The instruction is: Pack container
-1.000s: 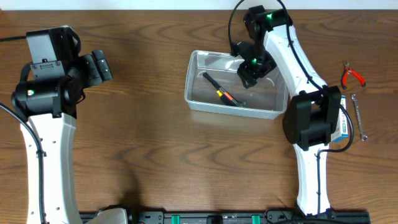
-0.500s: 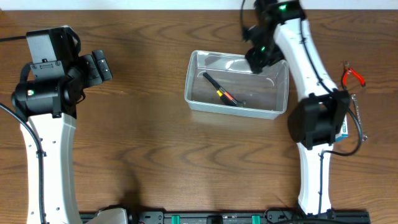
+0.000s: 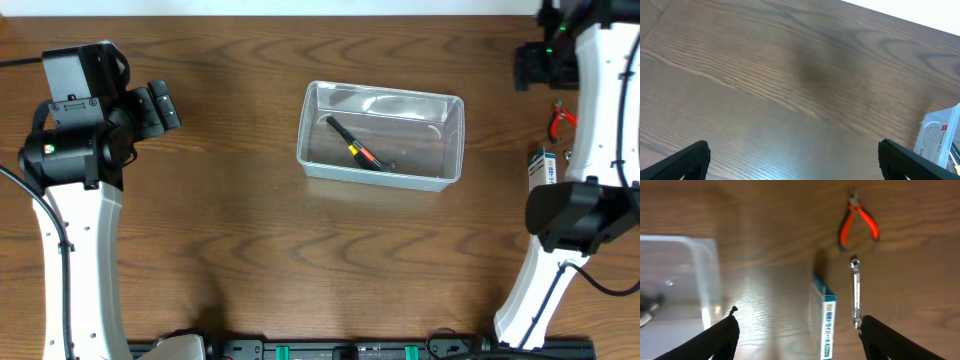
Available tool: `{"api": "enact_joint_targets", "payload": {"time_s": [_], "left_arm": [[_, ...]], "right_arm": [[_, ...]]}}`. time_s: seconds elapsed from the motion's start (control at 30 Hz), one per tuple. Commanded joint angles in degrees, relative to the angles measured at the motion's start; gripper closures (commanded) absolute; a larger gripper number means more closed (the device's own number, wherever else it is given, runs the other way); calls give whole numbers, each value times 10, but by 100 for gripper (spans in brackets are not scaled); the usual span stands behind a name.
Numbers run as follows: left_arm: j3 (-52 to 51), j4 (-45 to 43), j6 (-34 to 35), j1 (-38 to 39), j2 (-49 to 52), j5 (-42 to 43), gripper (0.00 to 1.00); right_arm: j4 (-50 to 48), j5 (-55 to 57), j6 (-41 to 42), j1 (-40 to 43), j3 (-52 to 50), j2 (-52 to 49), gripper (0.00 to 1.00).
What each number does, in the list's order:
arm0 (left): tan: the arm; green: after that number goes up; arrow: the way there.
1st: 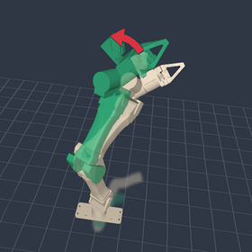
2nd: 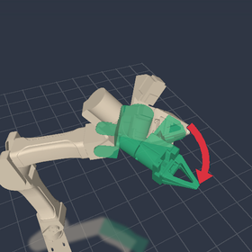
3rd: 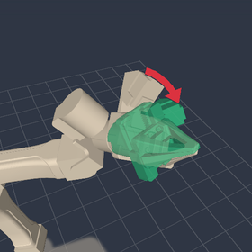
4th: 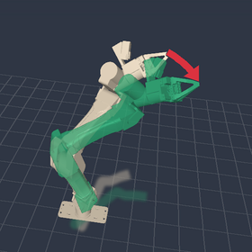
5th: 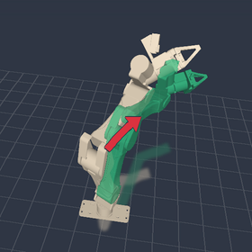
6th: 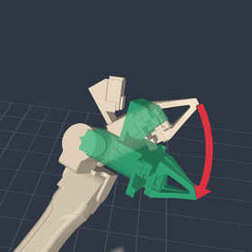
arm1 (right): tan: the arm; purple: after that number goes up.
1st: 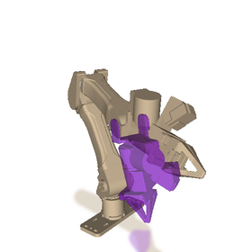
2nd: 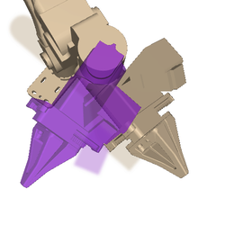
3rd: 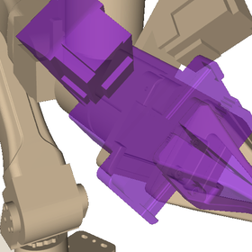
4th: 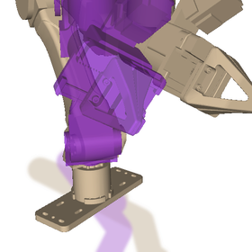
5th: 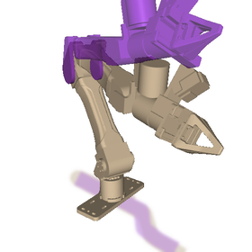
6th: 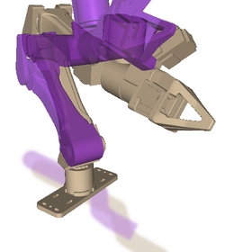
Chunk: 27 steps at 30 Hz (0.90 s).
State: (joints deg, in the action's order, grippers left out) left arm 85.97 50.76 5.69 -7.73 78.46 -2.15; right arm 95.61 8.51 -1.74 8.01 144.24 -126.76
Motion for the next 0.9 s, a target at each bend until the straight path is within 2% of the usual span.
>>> {"api": "enact_joint_targets", "payload": {"time_s": [0.0,0.23,0.4,0.5,0.7,0.87], "left_arm": [[9,0,-7,-1,2,-9,2],[9,0,-7,-1,2,-9,2],[9,0,-8,-1,2,-9,2],[9,0,-8,-1,2,-9,2],[9,0,-7,-1,2,-9,2],[9,0,-7,-1,2,-9,2]], "right_arm": [[-1,2,15,26,-1,-1,21],[17,-11,15,53,-2,3,25],[15,-12,15,49,-1,42,27],[9,4,15,52,-1,69,22],[-2,5,15,58,-2,109,6],[2,5,15,50,-2,139,3]]}}
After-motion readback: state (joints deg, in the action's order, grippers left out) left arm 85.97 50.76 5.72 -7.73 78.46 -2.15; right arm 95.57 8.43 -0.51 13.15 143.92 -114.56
